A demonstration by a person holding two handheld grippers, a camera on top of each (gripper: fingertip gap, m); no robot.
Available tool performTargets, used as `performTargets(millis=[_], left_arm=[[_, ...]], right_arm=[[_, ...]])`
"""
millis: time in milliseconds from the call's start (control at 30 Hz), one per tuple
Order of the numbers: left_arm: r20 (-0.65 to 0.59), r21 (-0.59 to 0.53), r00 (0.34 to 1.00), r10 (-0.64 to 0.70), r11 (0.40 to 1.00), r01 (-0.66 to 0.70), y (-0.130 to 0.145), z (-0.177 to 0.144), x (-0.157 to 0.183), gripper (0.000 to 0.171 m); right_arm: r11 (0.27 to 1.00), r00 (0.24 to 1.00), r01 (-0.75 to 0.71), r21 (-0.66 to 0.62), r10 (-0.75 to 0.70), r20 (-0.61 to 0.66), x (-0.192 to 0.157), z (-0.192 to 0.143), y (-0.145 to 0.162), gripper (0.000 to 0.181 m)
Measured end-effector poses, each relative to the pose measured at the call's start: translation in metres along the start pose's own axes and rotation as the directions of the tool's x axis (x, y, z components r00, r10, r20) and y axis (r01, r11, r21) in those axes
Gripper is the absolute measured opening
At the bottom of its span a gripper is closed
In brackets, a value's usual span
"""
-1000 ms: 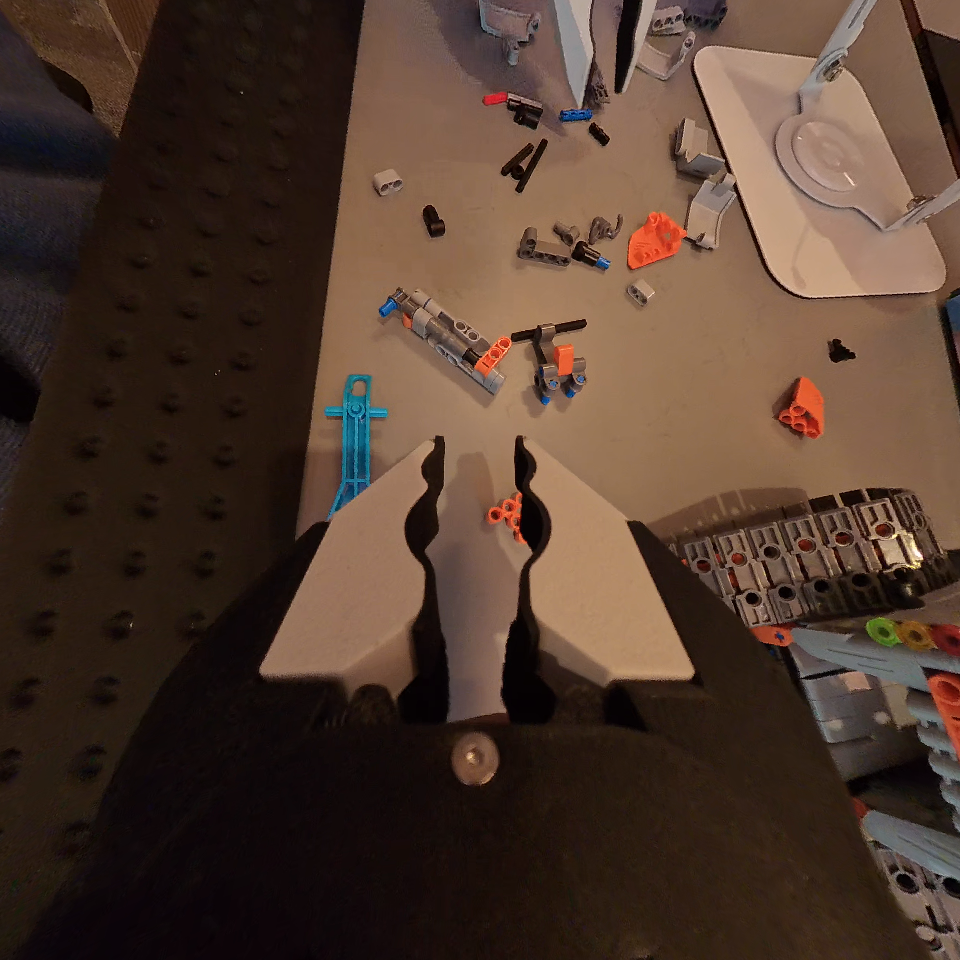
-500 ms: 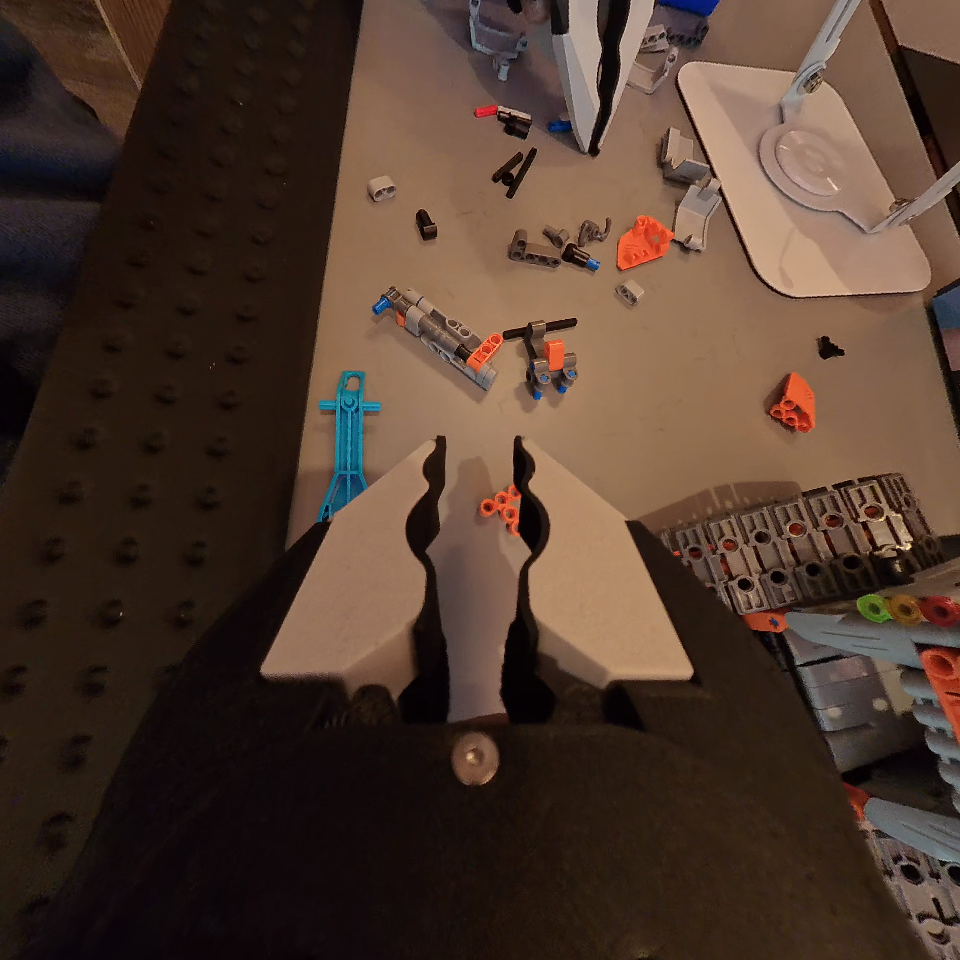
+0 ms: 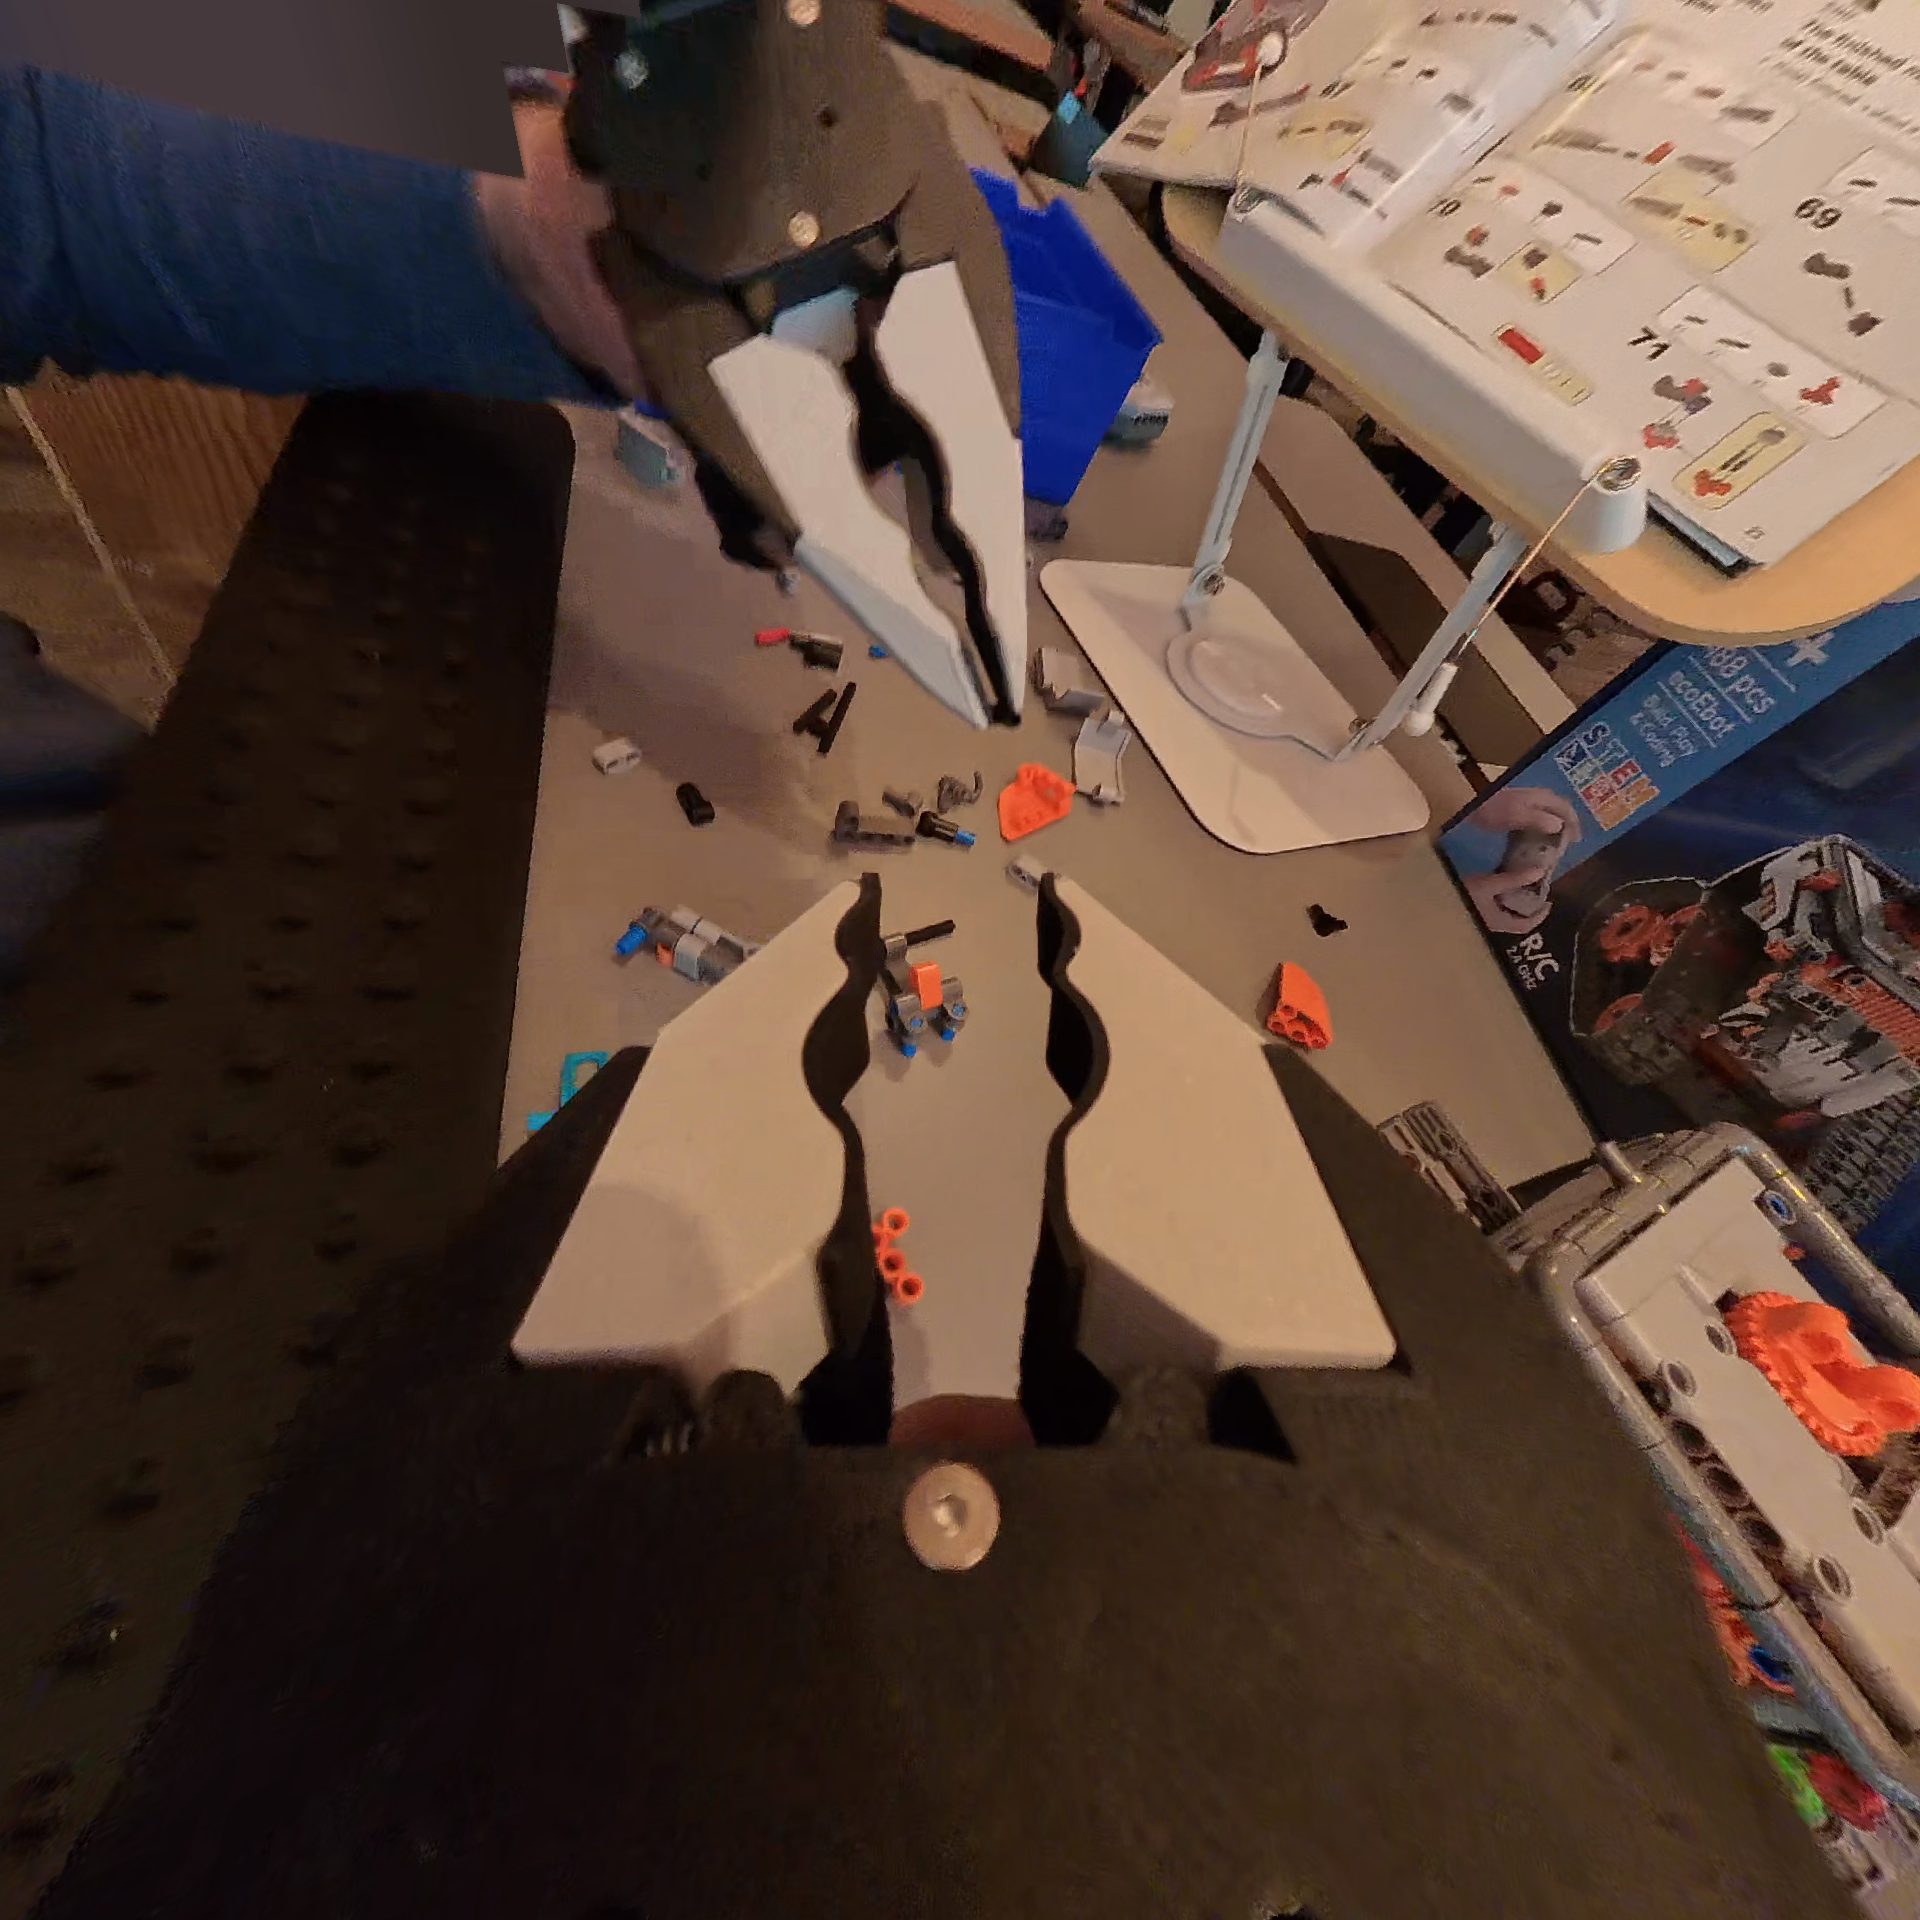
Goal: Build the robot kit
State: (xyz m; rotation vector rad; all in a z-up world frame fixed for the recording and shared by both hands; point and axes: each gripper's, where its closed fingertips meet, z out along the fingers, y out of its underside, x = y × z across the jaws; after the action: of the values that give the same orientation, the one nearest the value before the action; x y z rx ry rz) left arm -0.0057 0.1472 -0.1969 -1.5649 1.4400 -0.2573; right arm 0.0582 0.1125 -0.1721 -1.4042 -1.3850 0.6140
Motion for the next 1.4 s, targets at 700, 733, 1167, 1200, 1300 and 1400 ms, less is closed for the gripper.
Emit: performTargets(millis=[700,733,1167,1200,1300,1400], left_arm=[[0.277,0.168,0.866,0.416,0.866,-0.47,-0.083,0.018,0.037,0.003],[0.282,0.169,0.855,0.435,0.855,-0.491,-0.083,0.018,0.038,0.003],[0.343,0.145,0.792,0.505,0.805,-0.576,-0.089,0.023,0.039,0.002],[0.346,0.149,0.788,0.509,0.8,-0.581,-0.09,0.023,0.039,0.002],[0.237,0.145,0.859,0.453,0.858,-0.492,-0.081,0.034,0.046,0.008],[0.081,0.096,0.923,0.376,0.919,-0.383,-0.062,0.048,0.056,0.014]], right_arm=[[0.965,0.973,-0.219,0.142,0.204,0.113,-0.005,-0.01,-0.008,0.011],[0.951,0.96,-0.262,0.162,0.239,0.148,-0.005,-0.013,-0.011,0.011],[0.902,0.92,-0.379,0.208,0.344,0.186,0.003,-0.018,-0.012,0.003],[0.908,0.926,-0.367,0.203,0.334,0.178,0.003,-0.018,-0.011,0.001],[0.96,0.963,-0.259,0.105,0.247,0.112,0.004,-0.019,0.008,0.001],[0.986,0.981,-0.155,-0.061,0.161,0.107,0.0,-0.023,0.039,0.001]])
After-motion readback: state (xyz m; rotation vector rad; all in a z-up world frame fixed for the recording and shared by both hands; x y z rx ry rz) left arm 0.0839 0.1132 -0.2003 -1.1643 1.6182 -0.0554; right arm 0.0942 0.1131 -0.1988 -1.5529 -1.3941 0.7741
